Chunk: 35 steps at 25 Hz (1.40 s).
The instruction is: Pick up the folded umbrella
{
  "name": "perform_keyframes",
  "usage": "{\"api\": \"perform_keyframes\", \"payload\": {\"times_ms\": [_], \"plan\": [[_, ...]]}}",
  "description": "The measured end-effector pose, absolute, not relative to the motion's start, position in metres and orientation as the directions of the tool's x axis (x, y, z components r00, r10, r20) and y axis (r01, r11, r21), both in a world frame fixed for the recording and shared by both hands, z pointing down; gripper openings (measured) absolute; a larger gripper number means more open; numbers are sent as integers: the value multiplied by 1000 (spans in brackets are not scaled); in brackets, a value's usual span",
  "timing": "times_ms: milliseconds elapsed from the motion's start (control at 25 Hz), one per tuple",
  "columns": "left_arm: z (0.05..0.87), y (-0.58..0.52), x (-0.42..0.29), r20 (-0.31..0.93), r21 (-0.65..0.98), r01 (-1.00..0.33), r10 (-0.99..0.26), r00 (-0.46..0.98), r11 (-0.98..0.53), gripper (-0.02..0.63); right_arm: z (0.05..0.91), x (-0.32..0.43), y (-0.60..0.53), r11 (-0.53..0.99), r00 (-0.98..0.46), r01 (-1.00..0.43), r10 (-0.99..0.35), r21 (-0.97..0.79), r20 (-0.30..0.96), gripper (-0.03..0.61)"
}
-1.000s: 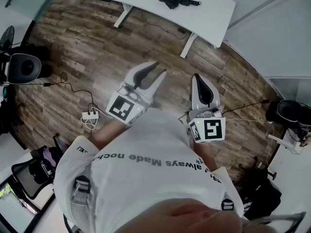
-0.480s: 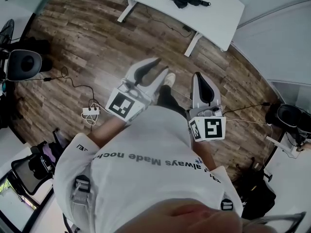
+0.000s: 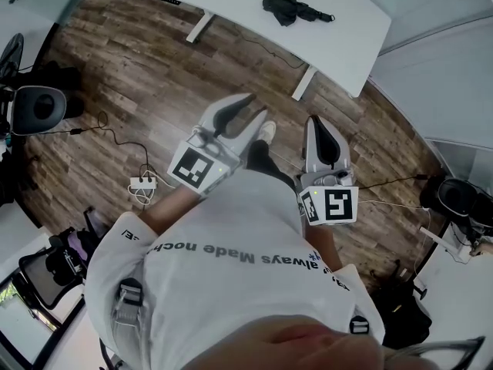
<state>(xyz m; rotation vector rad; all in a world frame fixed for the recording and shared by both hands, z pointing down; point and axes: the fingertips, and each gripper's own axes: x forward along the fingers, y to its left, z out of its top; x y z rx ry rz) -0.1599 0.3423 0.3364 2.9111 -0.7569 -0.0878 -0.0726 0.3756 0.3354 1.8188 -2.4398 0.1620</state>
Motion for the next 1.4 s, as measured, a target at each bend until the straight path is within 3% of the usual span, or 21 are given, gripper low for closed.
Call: {"api": "perform_keyframes", "payload": {"times_ms": [760, 1400], "plan": [[335, 178, 22, -1, 129, -516, -521, 854, -847, 112, 339, 118, 210, 307, -309, -951, -941, -32, 137, 2], [348, 85, 45, 20, 139, -534, -537, 844, -834, 109, 347, 137, 118, 332, -335, -942, -929, -48, 154, 2]]}}
